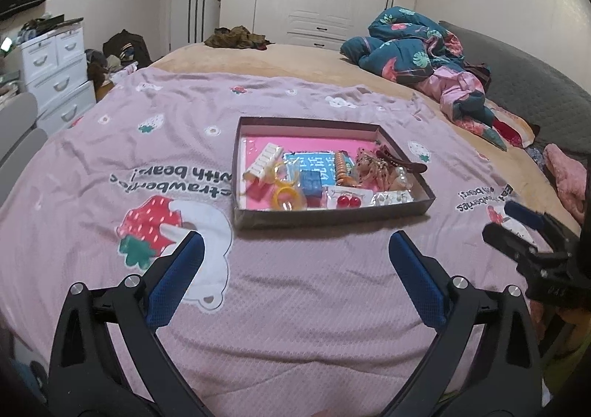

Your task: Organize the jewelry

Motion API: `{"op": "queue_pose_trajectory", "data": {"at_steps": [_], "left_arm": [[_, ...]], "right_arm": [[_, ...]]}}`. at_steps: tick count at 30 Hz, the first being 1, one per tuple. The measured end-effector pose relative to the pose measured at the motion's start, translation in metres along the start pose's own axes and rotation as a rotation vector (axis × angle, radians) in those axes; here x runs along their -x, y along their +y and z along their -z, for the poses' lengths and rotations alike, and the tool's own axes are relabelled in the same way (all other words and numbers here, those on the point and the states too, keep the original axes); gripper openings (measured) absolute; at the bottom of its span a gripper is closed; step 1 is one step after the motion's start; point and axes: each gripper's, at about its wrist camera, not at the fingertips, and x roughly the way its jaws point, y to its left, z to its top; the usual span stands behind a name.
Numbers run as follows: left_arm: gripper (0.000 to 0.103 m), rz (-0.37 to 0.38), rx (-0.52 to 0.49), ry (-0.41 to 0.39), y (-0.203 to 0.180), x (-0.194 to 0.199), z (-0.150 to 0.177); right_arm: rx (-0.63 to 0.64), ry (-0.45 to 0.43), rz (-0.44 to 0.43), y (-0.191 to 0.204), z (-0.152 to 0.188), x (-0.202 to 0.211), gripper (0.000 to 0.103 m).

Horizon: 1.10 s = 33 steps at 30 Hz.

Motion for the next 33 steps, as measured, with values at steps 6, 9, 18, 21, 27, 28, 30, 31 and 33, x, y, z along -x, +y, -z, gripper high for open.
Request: {"op": "queue_pose_trajectory", "data": {"at_steps": [6,9,18,21,27,28,30,31,33], "left_arm": [[0.094,-0.002,0.036,0.014,0.008,0.000,0.014],[0.094,-0.007,0.042,0.023,0.009,-0.001,0.017],[0.094,-0.008,0.043,0.026,0.007,-0.001,0.021],[0.094,-0.010,0.041,0.020,0.006,0.001,0.022],[0.094,-0.014,0.040,0.020,0.006,0.001,0.021],[0.094,-0.014,0.039,0.024,0.006,0.001,0.021],[0.094,-0.019,0.032,0.027,0.006,0.001,0.021],[0.094,-0.021,0.033,0.027,0.006,0.001,0.021],[0.094,-0.017,0.032,0.028,0.006,0.002,0.021]], "right_arm": [[-0.013,0.034,-0.005,0.003,0.016,-0.003,0.098],[-0.021,0.051,-0.012,0.004,0.020,-0.006,0.098],[-0.012,0.072,-0.016,0.010,0.023,-0.010,0.098],[-0.009,0.070,-0.017,0.011,0.023,-0.010,0.098],[-0.006,0.071,-0.022,0.013,0.022,-0.010,0.098],[-0.004,0.071,-0.022,0.013,0.023,-0.011,0.098],[-0.006,0.071,-0.023,0.013,0.022,-0.010,0.098],[-0.007,0.071,-0.023,0.013,0.022,-0.010,0.098],[-0.006,0.068,-0.021,0.014,0.021,-0.010,0.098]]}}
